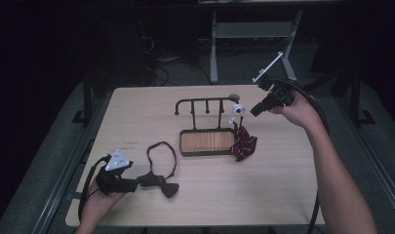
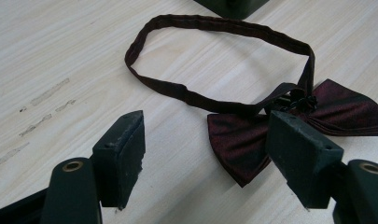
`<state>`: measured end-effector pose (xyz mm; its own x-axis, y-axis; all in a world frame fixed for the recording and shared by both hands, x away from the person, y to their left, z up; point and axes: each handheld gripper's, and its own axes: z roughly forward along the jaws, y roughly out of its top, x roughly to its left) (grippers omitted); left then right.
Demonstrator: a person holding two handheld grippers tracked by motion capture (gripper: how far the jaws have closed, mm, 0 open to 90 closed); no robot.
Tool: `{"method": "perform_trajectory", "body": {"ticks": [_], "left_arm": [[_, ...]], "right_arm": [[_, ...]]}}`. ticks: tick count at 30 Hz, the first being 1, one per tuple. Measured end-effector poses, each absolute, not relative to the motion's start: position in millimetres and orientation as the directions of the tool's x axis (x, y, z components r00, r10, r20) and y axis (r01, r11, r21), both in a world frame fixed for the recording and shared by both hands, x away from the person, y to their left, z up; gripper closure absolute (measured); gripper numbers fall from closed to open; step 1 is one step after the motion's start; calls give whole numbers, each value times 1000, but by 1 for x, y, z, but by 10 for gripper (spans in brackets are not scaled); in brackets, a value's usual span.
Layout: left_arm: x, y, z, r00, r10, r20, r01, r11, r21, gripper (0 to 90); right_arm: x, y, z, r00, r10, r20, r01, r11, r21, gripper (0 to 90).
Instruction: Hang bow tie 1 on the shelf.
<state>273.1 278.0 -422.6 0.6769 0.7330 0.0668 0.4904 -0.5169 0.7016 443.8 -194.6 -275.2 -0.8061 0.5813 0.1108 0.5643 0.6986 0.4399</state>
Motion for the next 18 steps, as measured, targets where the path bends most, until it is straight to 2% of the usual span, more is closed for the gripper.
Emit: {"method": "perform_trajectory", "body": {"ticks": [18], "left_arm": [[273, 277, -424, 680, 730, 68, 490, -521, 699, 289]], "right_arm": [[432, -201, -298, -814, 561, 149, 563, 701, 437, 734]]}}
